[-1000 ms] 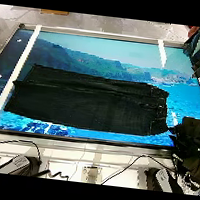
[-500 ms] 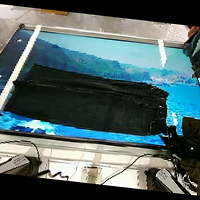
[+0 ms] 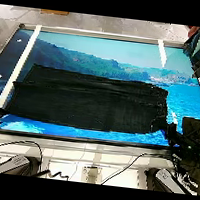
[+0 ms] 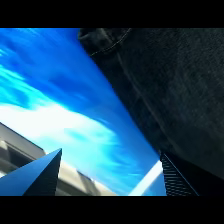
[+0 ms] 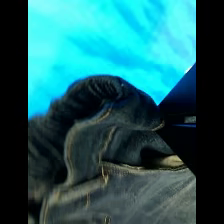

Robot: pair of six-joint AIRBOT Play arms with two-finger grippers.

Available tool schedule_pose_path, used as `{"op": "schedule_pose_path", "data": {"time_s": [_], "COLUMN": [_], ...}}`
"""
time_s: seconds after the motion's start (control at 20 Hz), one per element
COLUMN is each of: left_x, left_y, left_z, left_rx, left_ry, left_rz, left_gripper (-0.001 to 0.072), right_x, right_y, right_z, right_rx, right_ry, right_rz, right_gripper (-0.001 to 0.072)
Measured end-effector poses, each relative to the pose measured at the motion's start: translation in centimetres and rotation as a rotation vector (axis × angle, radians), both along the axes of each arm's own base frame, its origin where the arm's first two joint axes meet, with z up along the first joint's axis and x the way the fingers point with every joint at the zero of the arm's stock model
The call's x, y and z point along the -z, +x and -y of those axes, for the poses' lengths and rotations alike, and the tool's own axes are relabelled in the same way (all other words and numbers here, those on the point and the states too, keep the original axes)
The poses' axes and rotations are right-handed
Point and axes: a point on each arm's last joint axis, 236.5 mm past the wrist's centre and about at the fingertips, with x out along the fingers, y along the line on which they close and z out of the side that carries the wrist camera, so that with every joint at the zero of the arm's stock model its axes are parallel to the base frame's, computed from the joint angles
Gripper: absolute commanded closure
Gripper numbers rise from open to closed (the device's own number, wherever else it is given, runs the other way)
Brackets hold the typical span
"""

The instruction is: Fold the clothes and pants, and hang the long-sleeved shirts on hangers.

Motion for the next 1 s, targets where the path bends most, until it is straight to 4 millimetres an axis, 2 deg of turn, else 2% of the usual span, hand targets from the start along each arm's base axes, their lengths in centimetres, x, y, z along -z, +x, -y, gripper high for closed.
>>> {"op": "schedule_pose_path", "data": {"time_s": [0.2, 0.25, 0.4, 0.6, 0.7, 0.75, 1.0], "left_x": [0.9, 1.3, 2.0, 2.1, 1.9, 1.8, 1.5], "left_y": [0.4, 0.7, 1.9, 4.7, 6.0, 6.7, 8.2], "left_z": [0.4, 0.4, 0.9, 0.8, 0.7, 0.6, 0.4], "left_rx": [-0.048, -0.071, -0.109, -0.109, -0.101, -0.098, -0.089], "left_ry": [-0.014, -0.016, -0.011, 0.062, 0.113, 0.139, 0.206], "left_rz": [0.028, 0.041, 0.089, 0.156, 0.180, 0.192, 0.219], "left_gripper": [0.0035, 0.0053, 0.0169, 0.0422, 0.0640, 0.0688, 0.0688], "right_x": [-0.4, -0.4, -0.5, -1.7, -2.8, -3.4, -5.3], "right_y": [0.4, 0.5, 0.5, 0.7, 0.9, 1.0, 0.3], "right_z": [0.1, 0.1, 0.0, -0.1, 0.1, 0.2, 0.7], "right_rx": [0.006, 0.006, -0.004, -0.023, -0.029, -0.033, -0.051], "right_ry": [-0.001, -0.002, -0.007, -0.033, -0.069, -0.092, -0.214], "right_rz": [0.024, 0.026, 0.036, 0.071, 0.100, 0.116, 0.130], "right_gripper": [0.0678, 0.0679, 0.0680, 0.0680, 0.0680, 0.0680, 0.0680]}}
